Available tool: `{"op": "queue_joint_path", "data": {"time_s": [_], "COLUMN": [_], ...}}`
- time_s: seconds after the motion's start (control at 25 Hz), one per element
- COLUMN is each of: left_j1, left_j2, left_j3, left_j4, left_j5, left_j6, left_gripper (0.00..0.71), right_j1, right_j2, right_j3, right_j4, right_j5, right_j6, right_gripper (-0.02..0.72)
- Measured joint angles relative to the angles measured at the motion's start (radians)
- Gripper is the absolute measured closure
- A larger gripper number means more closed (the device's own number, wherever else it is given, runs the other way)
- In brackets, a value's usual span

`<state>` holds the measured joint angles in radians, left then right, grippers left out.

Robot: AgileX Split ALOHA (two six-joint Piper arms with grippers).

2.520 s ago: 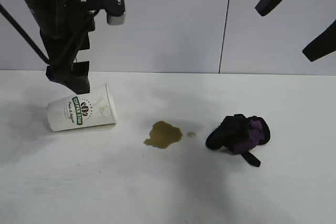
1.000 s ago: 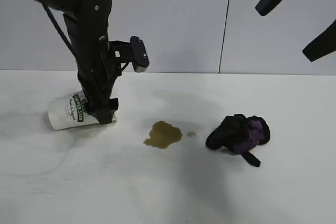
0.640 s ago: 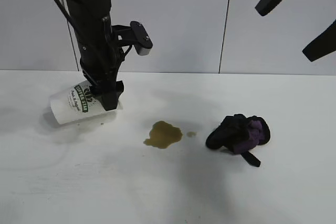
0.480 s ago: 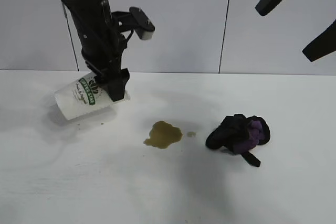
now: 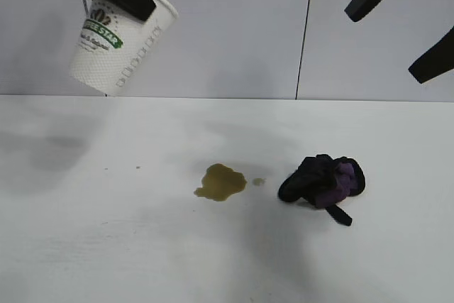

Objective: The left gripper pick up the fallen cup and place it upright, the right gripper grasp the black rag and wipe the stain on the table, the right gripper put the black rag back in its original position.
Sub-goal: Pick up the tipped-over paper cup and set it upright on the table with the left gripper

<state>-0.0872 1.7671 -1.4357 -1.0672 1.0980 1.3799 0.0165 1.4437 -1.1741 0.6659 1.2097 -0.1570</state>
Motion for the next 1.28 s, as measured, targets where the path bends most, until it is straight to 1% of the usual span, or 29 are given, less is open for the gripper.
{"op": "queue_joint_path", "data": {"time_s": [0.04, 0.12, 0.2, 0.28, 0.36, 0.44, 0.52, 0.64, 0.84, 0.92, 1.28], "left_j1": [0.040, 0.119, 0.170, 0.193, 0.194, 0.194, 0.194, 0.185, 0.124, 0.108, 0.101], "left_j2": [-0.008, -0.017, -0.019, -0.019, -0.019, -0.019, -0.021, -0.003, 0.101, 0.142, 0.287], "left_j3": [0.046, 0.140, 0.229, 0.323, 0.402, 0.468, 0.513, 0.532, 0.537, 0.537, 0.537], "left_j4": [-0.088, -0.264, -0.362, -0.416, -0.468, -0.551, -0.584, -0.604, -0.615, -0.616, -0.630], "left_j5": [0.049, 0.082, 0.080, 0.074, 0.073, 0.073, 0.071, 0.032, -0.023, -0.026, -0.024], "left_j6": [0.093, 0.229, 0.355, 0.496, 0.679, 0.842, 0.976, 1.041, 1.073, 1.128, 1.384], "left_gripper": [0.159, 0.159, 0.159, 0.159, 0.159, 0.159, 0.159, 0.159, 0.159, 0.159, 0.161], "right_j1": [0.000, 0.000, 0.000, 0.000, 0.000, 0.000, 0.000, 0.000, 0.000, 0.000, 0.000], "right_j2": [0.000, 0.000, 0.000, 0.000, 0.000, 0.000, 0.000, 0.000, 0.000, 0.000, 0.000], "right_j3": [0.000, 0.000, 0.000, 0.000, 0.000, 0.000, 0.000, 0.000, 0.000, 0.000, 0.000], "right_j4": [0.000, 0.000, 0.000, 0.000, 0.000, 0.000, 0.000, 0.000, 0.000, 0.000, 0.000], "right_j5": [0.000, 0.000, 0.000, 0.000, 0.000, 0.000, -0.001, -0.002, -0.003, -0.003, -0.004], "right_j6": [0.000, -0.001, -0.001, -0.001, -0.001, -0.001, -0.001, -0.001, -0.001, -0.001, -0.001], "right_gripper": [0.137, 0.137, 0.137, 0.137, 0.137, 0.137, 0.137, 0.137, 0.137, 0.137, 0.137]}}
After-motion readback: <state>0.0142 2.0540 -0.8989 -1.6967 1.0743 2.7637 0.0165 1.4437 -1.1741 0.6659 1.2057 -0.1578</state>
